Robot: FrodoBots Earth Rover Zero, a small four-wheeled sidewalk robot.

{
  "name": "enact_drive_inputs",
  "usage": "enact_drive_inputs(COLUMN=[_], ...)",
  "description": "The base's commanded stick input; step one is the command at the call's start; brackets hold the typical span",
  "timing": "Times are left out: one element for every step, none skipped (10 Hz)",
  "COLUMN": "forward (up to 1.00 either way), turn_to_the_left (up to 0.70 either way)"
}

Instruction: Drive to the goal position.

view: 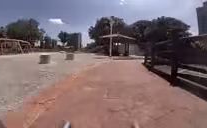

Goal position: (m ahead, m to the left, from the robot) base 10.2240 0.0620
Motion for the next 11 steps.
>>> enact_drive_inputs(forward=[0.70, 0.70, 0.70, 0.70, 0.70, 0.70, 0.70, 0.70, 0.70, 0.70, 0.70], turn_to_the_left=[0.00, 0.00, 0.00, 0.00, 0.00, 0.00, 0.00, 0.00, -0.13, -0.35, -0.35])
